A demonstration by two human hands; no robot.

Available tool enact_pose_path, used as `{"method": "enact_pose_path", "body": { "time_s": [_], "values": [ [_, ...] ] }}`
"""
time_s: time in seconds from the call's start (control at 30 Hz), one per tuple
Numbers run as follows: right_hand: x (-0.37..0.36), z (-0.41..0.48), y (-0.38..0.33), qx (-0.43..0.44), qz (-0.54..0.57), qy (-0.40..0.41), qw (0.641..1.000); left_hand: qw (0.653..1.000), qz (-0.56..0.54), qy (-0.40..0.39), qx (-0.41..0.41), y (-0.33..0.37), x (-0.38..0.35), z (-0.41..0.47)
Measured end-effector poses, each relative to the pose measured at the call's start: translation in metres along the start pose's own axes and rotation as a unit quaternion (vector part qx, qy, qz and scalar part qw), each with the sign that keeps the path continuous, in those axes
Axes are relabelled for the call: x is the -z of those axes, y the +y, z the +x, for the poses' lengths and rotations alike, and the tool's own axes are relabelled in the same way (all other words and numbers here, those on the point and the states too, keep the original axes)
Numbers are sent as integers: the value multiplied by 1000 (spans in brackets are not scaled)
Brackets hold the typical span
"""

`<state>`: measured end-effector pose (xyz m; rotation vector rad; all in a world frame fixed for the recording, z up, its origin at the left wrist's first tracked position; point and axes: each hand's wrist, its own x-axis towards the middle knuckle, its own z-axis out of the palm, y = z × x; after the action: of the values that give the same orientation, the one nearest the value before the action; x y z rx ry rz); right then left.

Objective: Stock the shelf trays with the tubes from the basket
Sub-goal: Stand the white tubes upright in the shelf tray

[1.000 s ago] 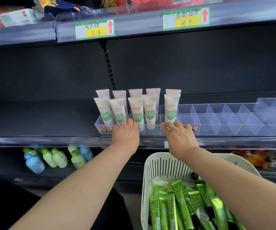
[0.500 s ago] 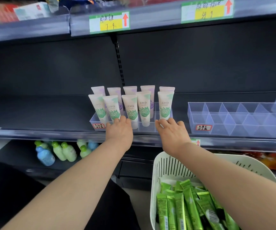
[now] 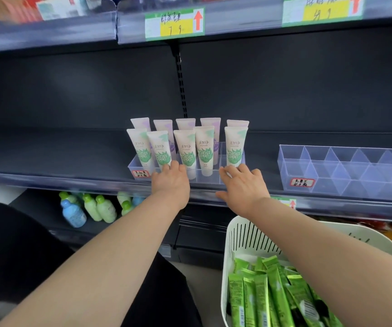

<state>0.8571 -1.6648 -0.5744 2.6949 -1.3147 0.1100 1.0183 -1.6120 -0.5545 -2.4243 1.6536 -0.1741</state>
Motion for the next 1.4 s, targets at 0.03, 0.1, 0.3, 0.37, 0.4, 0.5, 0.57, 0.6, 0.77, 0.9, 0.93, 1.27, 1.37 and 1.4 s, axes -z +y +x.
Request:
{"method": "enact_pose_path", "body": {
  "time_s": [0.03,0.1,0.3,0.37,0.4,0.5,0.57,0.6,0.77,0.9,0.93,1.27,1.37,1.4],
  "values": [
    [1,-1,1,3,5,1,1000,1000,-4,-11,4,1,3,0],
    [2,-4,7,10,26,7,1000,999,-14,-29,10,8,10,-1],
    [3,-38,52,-35,53,42,997,994,-74,46,-58,62,28,-10],
    [2,-53,76,-74,50,37,995,985,-113,70,-110,89,33,-12],
    [2,-61,89,-94,48,35,994,979,-129,79,-137,104,35,-13],
    [-1,-88,130,-147,29,19,989,958,-141,95,-232,151,41,-14],
    [-4,-103,154,-184,24,4,983,948,-118,94,-281,180,42,-15],
    [-6,-110,164,-204,23,-3,979,945,-104,91,-298,193,42,-15],
    [-13,-127,193,-255,30,-21,966,954,-53,56,-290,220,38,-14],
    [-12,-122,186,-242,43,-18,969,956,-29,67,-284,207,40,-14],
    [-11,-119,180,-233,45,-15,971,958,-28,68,-276,203,40,-15],
    [-7,-90,128,-156,49,3,987,968,29,84,-236,141,31,-15],
    [-7,-89,126,-160,45,2,986,966,25,92,-242,139,29,-15],
    [-6,-88,127,-159,45,0,986,966,23,92,-242,139,29,-15]
  ]
}}
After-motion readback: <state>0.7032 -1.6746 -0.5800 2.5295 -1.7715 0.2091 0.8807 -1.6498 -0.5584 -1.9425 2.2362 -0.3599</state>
